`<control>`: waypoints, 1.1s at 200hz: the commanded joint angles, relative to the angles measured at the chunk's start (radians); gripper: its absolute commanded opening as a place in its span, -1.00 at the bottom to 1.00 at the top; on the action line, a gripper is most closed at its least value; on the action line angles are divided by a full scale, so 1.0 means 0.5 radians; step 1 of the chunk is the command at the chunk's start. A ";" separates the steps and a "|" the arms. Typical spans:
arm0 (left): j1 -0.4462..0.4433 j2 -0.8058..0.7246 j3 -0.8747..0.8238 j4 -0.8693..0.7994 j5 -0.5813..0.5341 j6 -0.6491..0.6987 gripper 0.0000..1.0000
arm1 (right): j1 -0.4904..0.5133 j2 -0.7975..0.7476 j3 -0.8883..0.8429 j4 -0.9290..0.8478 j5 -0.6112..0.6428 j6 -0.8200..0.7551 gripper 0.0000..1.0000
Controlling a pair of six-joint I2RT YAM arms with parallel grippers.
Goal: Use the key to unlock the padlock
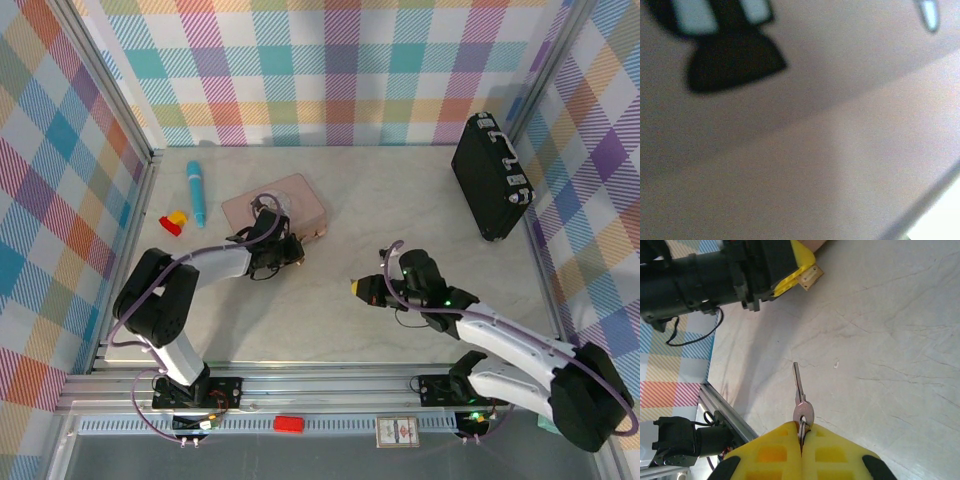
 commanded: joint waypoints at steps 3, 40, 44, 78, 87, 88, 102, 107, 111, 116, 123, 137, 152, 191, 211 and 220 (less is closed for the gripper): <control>-0.049 -0.165 -0.056 0.041 0.157 -0.063 -1.00 | -0.012 0.155 -0.041 0.300 -0.131 0.127 -1.00; -0.087 -0.216 -0.133 0.111 0.270 -0.184 -1.00 | -0.012 0.447 -0.086 0.668 -0.220 0.316 -1.00; -0.092 -0.218 -0.142 0.117 0.281 -0.199 -1.00 | -0.012 0.487 -0.090 0.725 -0.233 0.347 -1.00; -0.115 -0.231 -0.180 0.191 0.351 -0.255 -1.00 | -0.005 0.799 -0.106 1.097 -0.314 0.524 -1.00; -0.115 -0.234 -0.185 0.205 0.374 -0.260 -1.00 | 0.005 0.853 -0.091 1.168 -0.308 0.531 -1.00; -0.115 -0.234 -0.185 0.207 0.378 -0.262 -1.00 | 0.008 0.857 -0.088 1.167 -0.309 0.531 -1.00; -0.119 -0.246 -0.192 0.210 0.396 -0.275 -1.00 | 0.039 0.918 -0.063 1.196 -0.285 0.528 -1.00; -0.118 -0.251 -0.195 0.211 0.402 -0.276 -1.00 | 0.049 0.946 -0.055 1.221 -0.286 0.535 -1.00; -0.117 -0.255 -0.194 0.207 0.406 -0.274 -1.00 | 0.047 0.969 -0.050 1.248 -0.288 0.545 -1.00; -0.119 -0.260 -0.196 0.203 0.410 -0.275 -1.00 | 0.053 1.003 -0.048 1.287 -0.299 0.563 -1.00; -0.118 -0.268 -0.199 0.197 0.415 -0.274 -1.00 | 0.053 1.050 -0.048 1.364 -0.312 0.592 -1.00; -0.119 -0.271 -0.194 0.188 0.436 -0.277 -1.00 | 0.051 1.144 -0.048 1.503 -0.324 0.651 -1.00; -0.119 -0.277 -0.200 0.201 0.460 -0.289 -1.00 | 0.053 1.242 -0.039 1.627 -0.336 0.701 -1.00; -0.118 -0.289 -0.213 0.220 0.485 -0.327 -1.00 | 0.053 1.357 -0.019 1.785 -0.327 0.730 -1.00; -0.118 -0.283 -0.221 0.243 0.498 -0.353 -1.00 | 0.053 1.392 -0.001 1.817 -0.324 0.743 -1.00; -0.118 -0.283 -0.234 0.282 0.513 -0.375 -1.00 | 0.051 1.422 -0.001 1.881 -0.325 0.772 -1.00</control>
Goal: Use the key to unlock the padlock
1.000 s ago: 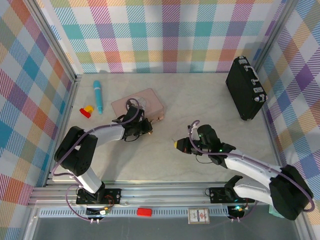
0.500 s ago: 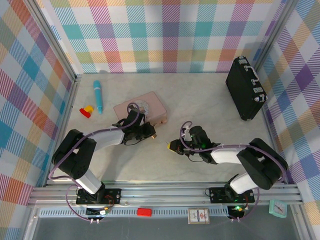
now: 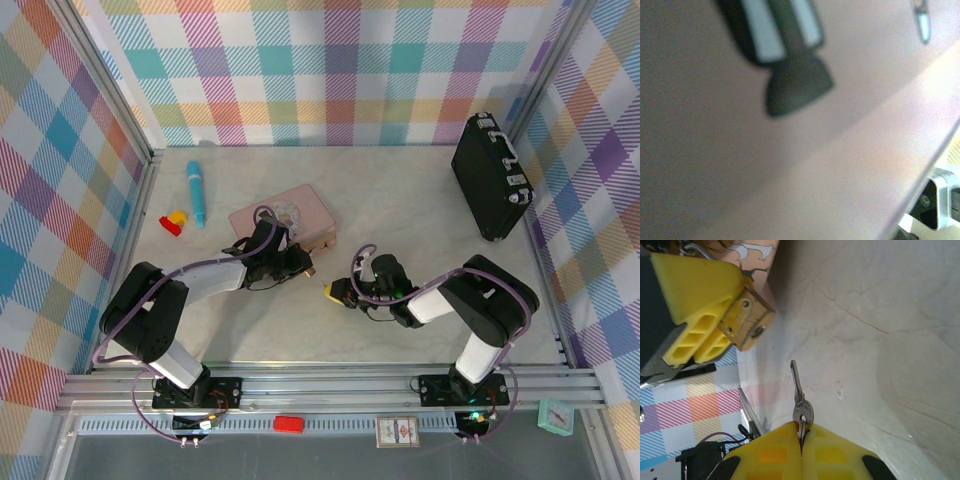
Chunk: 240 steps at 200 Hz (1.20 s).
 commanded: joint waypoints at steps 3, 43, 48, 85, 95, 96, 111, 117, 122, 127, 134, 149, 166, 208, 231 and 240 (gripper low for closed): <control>-0.026 -0.083 -0.033 0.166 0.168 -0.101 -1.00 | 0.009 0.073 0.052 0.265 -0.026 0.079 -1.00; -0.026 -0.088 -0.069 0.269 0.210 -0.162 -1.00 | -0.001 0.296 0.048 0.642 -0.065 0.267 -1.00; -0.026 -0.092 -0.071 0.271 0.210 -0.162 -1.00 | 0.000 0.320 0.045 0.671 -0.067 0.280 -1.00; -0.023 -0.108 -0.095 0.291 0.216 -0.168 -1.00 | -0.024 0.369 0.017 0.776 -0.076 0.301 -1.00; -0.021 -0.108 -0.105 0.311 0.222 -0.172 -1.00 | -0.033 0.369 0.011 0.797 -0.090 0.301 -1.00; -0.020 -0.108 -0.106 0.316 0.224 -0.173 -1.00 | -0.036 0.369 0.011 0.800 -0.090 0.303 -1.00; -0.012 -0.103 -0.130 0.370 0.237 -0.197 -1.00 | -0.053 0.377 -0.006 0.837 -0.113 0.319 -1.00; -0.008 -0.105 -0.138 0.387 0.241 -0.206 -1.00 | -0.061 0.385 -0.013 0.851 -0.124 0.325 -1.00; -0.008 -0.105 -0.142 0.396 0.243 -0.207 -1.00 | -0.068 0.392 -0.019 0.865 -0.130 0.333 -1.00; -0.008 -0.108 -0.143 0.400 0.244 -0.211 -1.00 | -0.075 0.401 -0.025 0.885 -0.136 0.339 -1.00; -0.008 -0.111 -0.142 0.405 0.243 -0.211 -1.00 | -0.082 0.419 -0.031 0.921 -0.145 0.355 -1.00; -0.005 -0.114 -0.141 0.408 0.244 -0.211 -1.00 | -0.092 0.463 -0.040 1.013 -0.167 0.398 -1.00; -0.001 -0.120 -0.145 0.418 0.241 -0.214 -1.00 | -0.095 0.471 -0.050 1.018 -0.172 0.389 -1.00; 0.013 -0.160 -0.231 0.545 0.200 -0.299 -1.00 | -0.104 0.425 -0.084 1.018 -0.167 0.365 -1.00; 0.014 -0.192 -0.293 0.669 0.168 -0.389 -1.00 | -0.104 0.433 -0.079 1.018 -0.185 0.361 -1.00; 0.014 -0.202 -0.318 0.727 0.160 -0.421 -1.00 | -0.104 0.423 -0.084 1.018 -0.192 0.349 -1.00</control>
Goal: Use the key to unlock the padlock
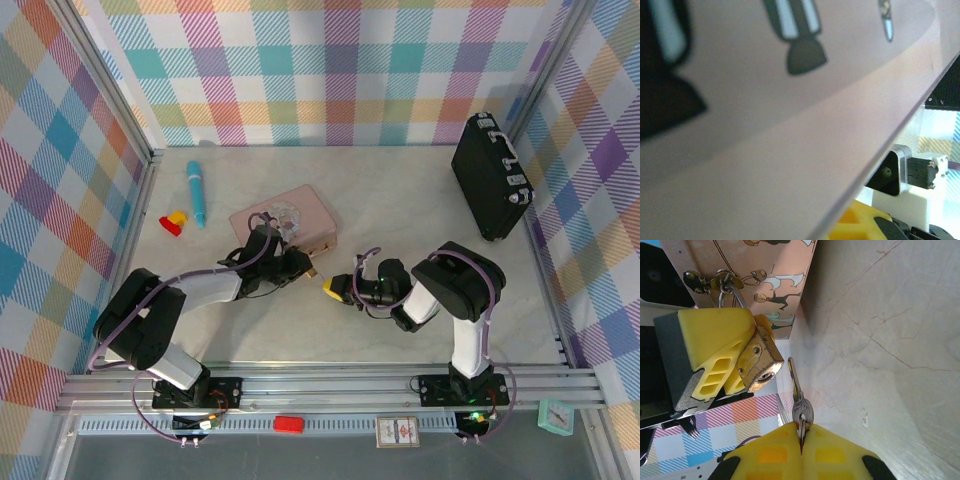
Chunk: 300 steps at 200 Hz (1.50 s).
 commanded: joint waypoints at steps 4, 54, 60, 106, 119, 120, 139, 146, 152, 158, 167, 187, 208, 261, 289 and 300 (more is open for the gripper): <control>0.011 -0.105 -0.064 0.321 0.095 -0.243 -1.00 | -0.012 -0.038 -0.021 0.119 -0.049 -0.015 -1.00; 0.015 -0.093 -0.049 0.353 0.140 -0.251 -1.00 | -0.010 -0.093 -0.025 0.119 -0.127 -0.014 -1.00; 0.016 -0.090 -0.044 0.351 0.144 -0.251 -1.00 | -0.010 -0.099 -0.023 0.119 -0.134 -0.013 -1.00; 0.018 -0.078 -0.039 0.354 0.156 -0.248 -1.00 | -0.010 -0.144 -0.011 0.119 -0.186 -0.005 -1.00; 0.018 -0.078 -0.040 0.358 0.156 -0.251 -1.00 | -0.010 -0.140 -0.003 0.119 -0.198 0.004 -1.00; 0.018 -0.078 -0.040 0.359 0.156 -0.251 -1.00 | -0.010 -0.141 -0.002 0.119 -0.199 0.004 -1.00; 0.018 -0.080 -0.040 0.362 0.165 -0.252 -1.00 | -0.010 -0.144 0.001 0.119 -0.210 0.003 -1.00; 0.018 -0.085 -0.040 0.362 0.165 -0.251 -1.00 | -0.010 -0.146 0.004 0.117 -0.214 0.002 -1.00; 0.018 -0.090 -0.040 0.362 0.165 -0.251 -1.00 | -0.013 -0.147 0.005 0.119 -0.214 0.002 -1.00; 0.018 -0.094 -0.042 0.359 0.168 -0.249 -1.00 | -0.010 -0.150 0.007 0.119 -0.216 0.004 -1.00; 0.018 -0.096 -0.043 0.362 0.174 -0.251 -1.00 | -0.010 -0.150 0.008 0.119 -0.217 0.007 -1.00; 0.018 -0.102 -0.047 0.359 0.185 -0.248 -1.00 | -0.010 -0.146 0.020 0.119 -0.226 0.008 -1.00; 0.018 -0.108 -0.049 0.353 0.197 -0.245 -1.00 | -0.010 -0.140 0.037 0.119 -0.234 0.010 -1.00; 0.018 -0.154 -0.065 0.332 0.208 -0.243 -1.00 | -0.010 -0.092 0.066 0.119 -0.236 0.018 -1.00; 0.019 -0.172 -0.068 0.325 0.205 -0.242 -1.00 | -0.010 -0.056 0.072 0.119 -0.237 0.024 -1.00; 0.021 -0.177 -0.071 0.323 0.205 -0.242 -1.00 | -0.011 -0.049 0.069 0.119 -0.235 0.026 -1.00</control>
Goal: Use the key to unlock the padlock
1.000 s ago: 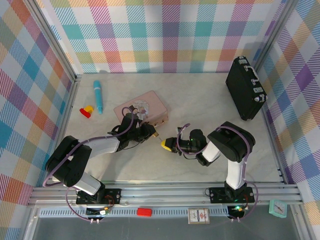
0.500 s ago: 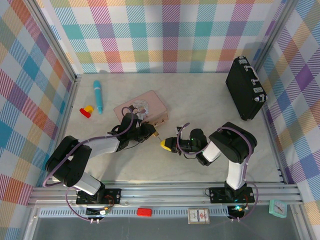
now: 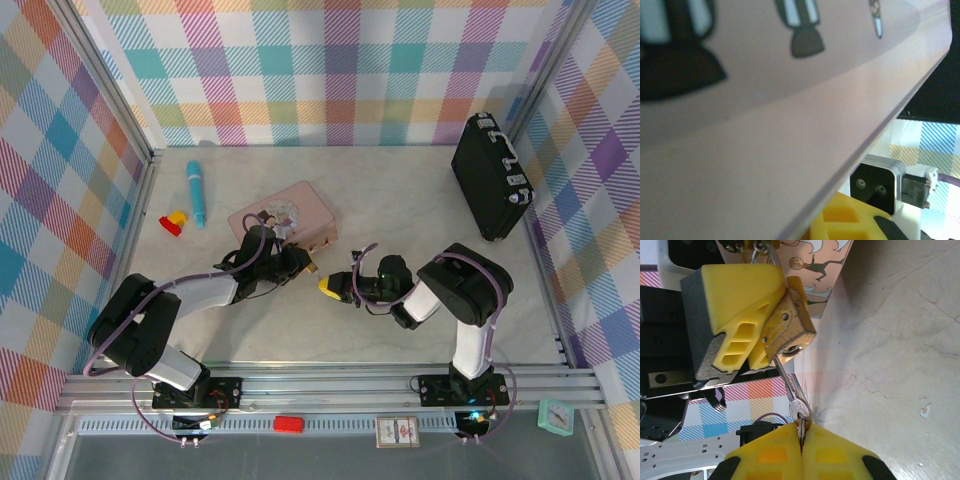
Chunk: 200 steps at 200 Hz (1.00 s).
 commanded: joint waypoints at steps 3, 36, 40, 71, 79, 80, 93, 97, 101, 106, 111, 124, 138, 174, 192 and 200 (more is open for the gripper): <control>0.005 -0.105 -0.011 0.151 0.172 -0.085 -1.00 | -0.010 0.045 0.028 0.097 -0.034 0.022 -1.00; 0.005 -0.106 -0.008 0.150 0.176 -0.082 -1.00 | -0.012 0.048 0.030 0.097 -0.035 0.025 -1.00; 0.005 -0.106 -0.008 0.150 0.177 -0.082 -1.00 | -0.011 0.048 0.031 0.097 -0.033 0.024 -1.00; 0.005 -0.110 -0.014 0.147 0.174 -0.079 -1.00 | -0.010 0.048 0.040 0.097 -0.041 0.034 -1.00; 0.005 -0.112 -0.014 0.147 0.172 -0.076 -1.00 | -0.012 0.048 0.035 0.097 -0.043 0.032 -1.00; 0.005 -0.112 -0.014 0.147 0.172 -0.076 -1.00 | -0.011 0.048 0.034 0.097 -0.042 0.029 -1.00; 0.005 -0.115 -0.012 0.139 0.165 -0.073 -1.00 | -0.010 0.047 0.022 0.095 -0.047 0.021 -1.00; 0.005 -0.115 -0.011 0.138 0.165 -0.070 -1.00 | -0.010 0.048 0.019 0.092 -0.047 0.020 -1.00; 0.005 -0.115 -0.011 0.137 0.162 -0.070 -1.00 | -0.010 0.050 0.014 0.086 -0.049 0.018 -1.00; 0.005 -0.118 -0.010 0.132 0.160 -0.065 -1.00 | -0.011 0.051 0.010 0.073 -0.054 0.011 -1.00; 0.005 -0.118 -0.006 0.114 0.157 -0.054 -1.00 | -0.012 0.049 0.007 0.052 -0.061 0.005 -1.00; 0.006 -0.124 0.022 0.009 0.130 -0.001 -1.00 | -0.011 0.032 -0.011 -0.016 -0.064 -0.029 -1.00; 0.005 -0.133 0.052 -0.128 0.079 0.084 -1.00 | -0.011 -0.008 -0.032 -0.085 -0.065 -0.078 -1.00; -0.004 -0.104 0.090 -0.402 -0.088 0.244 -1.00 | -0.011 -0.288 -0.031 -0.616 -0.049 -0.319 -1.00; -0.019 -0.069 0.094 -0.450 -0.177 0.330 -1.00 | -0.011 -0.472 0.009 -1.022 -0.019 -0.502 -1.00; -0.027 -0.052 0.098 -0.471 -0.216 0.369 -1.00 | -0.010 -0.552 0.037 -1.205 0.003 -0.582 -1.00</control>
